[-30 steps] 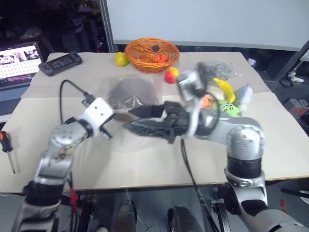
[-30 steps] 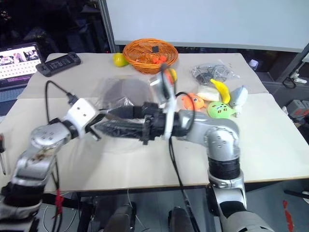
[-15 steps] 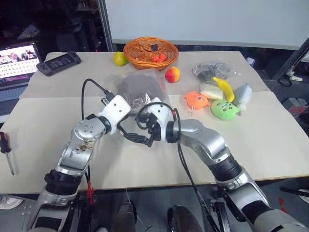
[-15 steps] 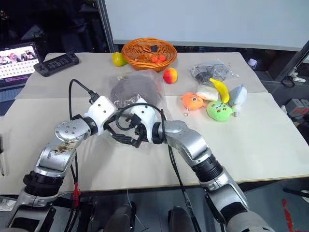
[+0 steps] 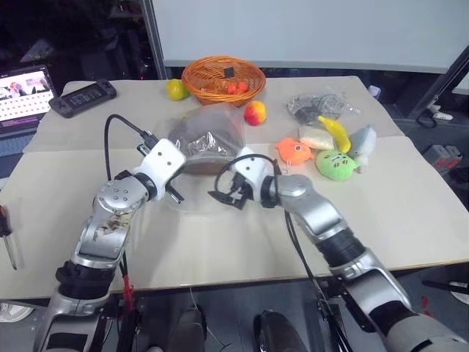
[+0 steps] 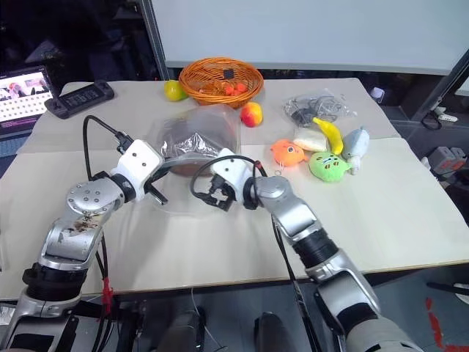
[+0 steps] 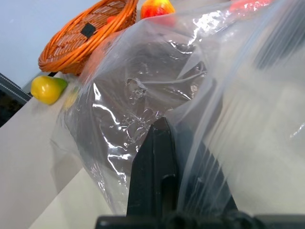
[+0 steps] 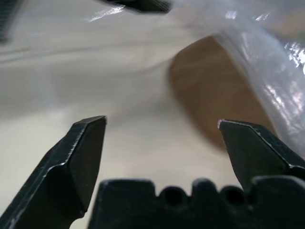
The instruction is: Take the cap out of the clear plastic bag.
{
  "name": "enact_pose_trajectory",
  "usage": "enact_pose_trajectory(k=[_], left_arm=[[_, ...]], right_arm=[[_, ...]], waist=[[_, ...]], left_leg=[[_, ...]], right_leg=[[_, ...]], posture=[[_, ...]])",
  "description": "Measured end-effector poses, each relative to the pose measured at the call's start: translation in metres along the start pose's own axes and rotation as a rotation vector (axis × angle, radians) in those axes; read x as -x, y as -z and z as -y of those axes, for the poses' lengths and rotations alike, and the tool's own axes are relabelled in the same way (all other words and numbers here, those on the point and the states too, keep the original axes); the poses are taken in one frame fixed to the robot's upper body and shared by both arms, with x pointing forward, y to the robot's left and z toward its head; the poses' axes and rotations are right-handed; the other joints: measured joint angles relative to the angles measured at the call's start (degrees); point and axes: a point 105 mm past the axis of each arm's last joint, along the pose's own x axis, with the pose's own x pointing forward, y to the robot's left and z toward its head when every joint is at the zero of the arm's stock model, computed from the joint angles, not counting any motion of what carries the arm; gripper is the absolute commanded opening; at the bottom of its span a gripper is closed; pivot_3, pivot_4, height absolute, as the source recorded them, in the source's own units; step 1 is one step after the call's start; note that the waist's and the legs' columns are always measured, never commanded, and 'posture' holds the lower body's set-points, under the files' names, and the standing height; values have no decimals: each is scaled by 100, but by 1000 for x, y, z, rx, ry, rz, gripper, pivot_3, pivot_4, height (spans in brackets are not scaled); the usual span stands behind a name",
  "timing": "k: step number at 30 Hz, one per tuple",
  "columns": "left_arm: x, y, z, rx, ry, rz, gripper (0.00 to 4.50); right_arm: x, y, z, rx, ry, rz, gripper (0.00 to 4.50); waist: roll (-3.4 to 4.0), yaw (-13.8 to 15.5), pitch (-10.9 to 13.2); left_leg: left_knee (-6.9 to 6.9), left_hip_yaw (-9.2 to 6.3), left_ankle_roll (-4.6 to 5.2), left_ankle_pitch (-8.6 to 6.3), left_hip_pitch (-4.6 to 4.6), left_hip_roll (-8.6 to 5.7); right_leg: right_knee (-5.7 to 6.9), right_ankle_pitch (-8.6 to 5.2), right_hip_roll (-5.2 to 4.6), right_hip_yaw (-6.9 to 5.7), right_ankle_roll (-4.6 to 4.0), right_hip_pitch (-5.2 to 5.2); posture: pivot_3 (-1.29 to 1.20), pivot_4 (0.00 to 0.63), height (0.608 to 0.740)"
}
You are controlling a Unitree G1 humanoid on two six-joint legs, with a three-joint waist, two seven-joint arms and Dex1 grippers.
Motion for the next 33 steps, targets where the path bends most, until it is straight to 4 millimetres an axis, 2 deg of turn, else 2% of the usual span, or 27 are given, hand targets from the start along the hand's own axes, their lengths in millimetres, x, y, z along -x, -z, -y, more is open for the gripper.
enact_pose_trajectory(k=[3,6,12,15,20,30,33], left_arm=[[-1,-1,0,7,-7,4,47],[-3,-4,2,23,-8,18,47],[-10,-19,2,56,-15,67,47],[-10,-17,-1,78,-38,52,47],[-10,-9,-7,96,-78,4,47],[-11,2,-1,109,-83,-50,47],[-9,6,1,42,-72,-66,47]], right_arm=[[-10,-8,2,87,132,32,4500],[-21,-15,-7,202,212,58,4500],[-46,-16,-32,404,231,63,4500],[-55,-22,-26,481,277,82,4500],[-69,-25,-27,519,308,92,4500],[-73,-8,-31,514,237,56,4500],[-73,-2,-34,512,203,45,4500]], waist=[[0,3,0],[0,-1,0],[0,-20,0],[0,-50,0],[0,-95,0],[0,-90,0],[0,-95,0]], left_leg=[[-1,-1,0,0,0,0],[0,-1,-1,1,1,0],[0,-1,-2,1,0,0],[-2,-2,-2,1,1,0],[-10,-2,-2,1,6,0],[-11,-2,-3,1,6,-1],[-14,-1,-3,1,8,-2]], right_leg=[[1,0,0,0,0,0],[1,1,0,-1,0,1],[2,1,0,-1,-1,0],[2,1,0,0,-1,1],[5,2,0,3,-2,-2],[5,2,-2,4,-2,-1],[5,2,-2,6,-2,-2]], posture=[[0,150,740],[0,150,740],[0,150,740],[0,150,740],[0,150,740],[0,150,740],[0,150,740]])
